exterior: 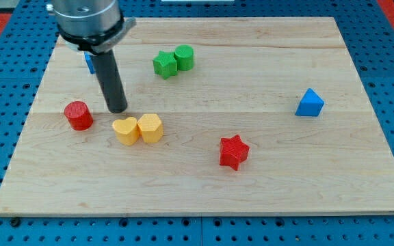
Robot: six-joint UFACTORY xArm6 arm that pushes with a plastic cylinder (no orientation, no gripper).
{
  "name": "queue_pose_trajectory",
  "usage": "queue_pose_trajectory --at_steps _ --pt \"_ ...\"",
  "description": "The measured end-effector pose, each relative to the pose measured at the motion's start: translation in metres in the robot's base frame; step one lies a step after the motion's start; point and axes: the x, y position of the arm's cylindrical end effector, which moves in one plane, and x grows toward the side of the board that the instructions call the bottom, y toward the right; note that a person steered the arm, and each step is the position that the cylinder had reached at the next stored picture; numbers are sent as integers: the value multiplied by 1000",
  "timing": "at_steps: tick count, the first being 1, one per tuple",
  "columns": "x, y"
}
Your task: Push the blue cube to the top of the yellow heart
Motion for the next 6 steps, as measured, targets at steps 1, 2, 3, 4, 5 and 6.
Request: queue_pose_trajectory --at_steps 1,2,3,4,5,6 --pt "-18 -23" --pt "-24 -42" --pt "-31 -65" --pt "-58 -89" --pt "-112 -108" --pt "-131 -117"
